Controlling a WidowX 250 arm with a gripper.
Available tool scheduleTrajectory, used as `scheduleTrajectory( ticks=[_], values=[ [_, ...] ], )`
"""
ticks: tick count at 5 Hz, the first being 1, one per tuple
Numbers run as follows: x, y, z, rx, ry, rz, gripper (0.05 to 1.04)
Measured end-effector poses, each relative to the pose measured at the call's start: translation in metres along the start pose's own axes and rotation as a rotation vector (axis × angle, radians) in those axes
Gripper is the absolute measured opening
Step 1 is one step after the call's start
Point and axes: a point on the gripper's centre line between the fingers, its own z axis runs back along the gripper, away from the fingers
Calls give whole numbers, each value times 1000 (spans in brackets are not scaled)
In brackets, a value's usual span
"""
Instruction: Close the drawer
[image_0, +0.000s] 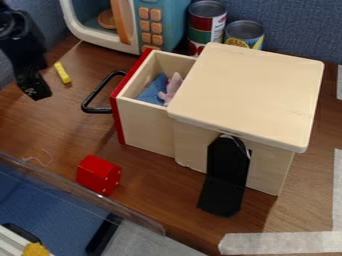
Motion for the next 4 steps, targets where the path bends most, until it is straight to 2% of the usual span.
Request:
scheduleTrajectory(
  ticks=[1,2,3,4],
  values=[
    [14,10,-7,-91,28,-270,999],
    [31,18,-10,-145,13,-528,999],
    [51,22,-22,-177,37,-671,999],
    [60,17,-30,-202,57,-697,999]
  ],
)
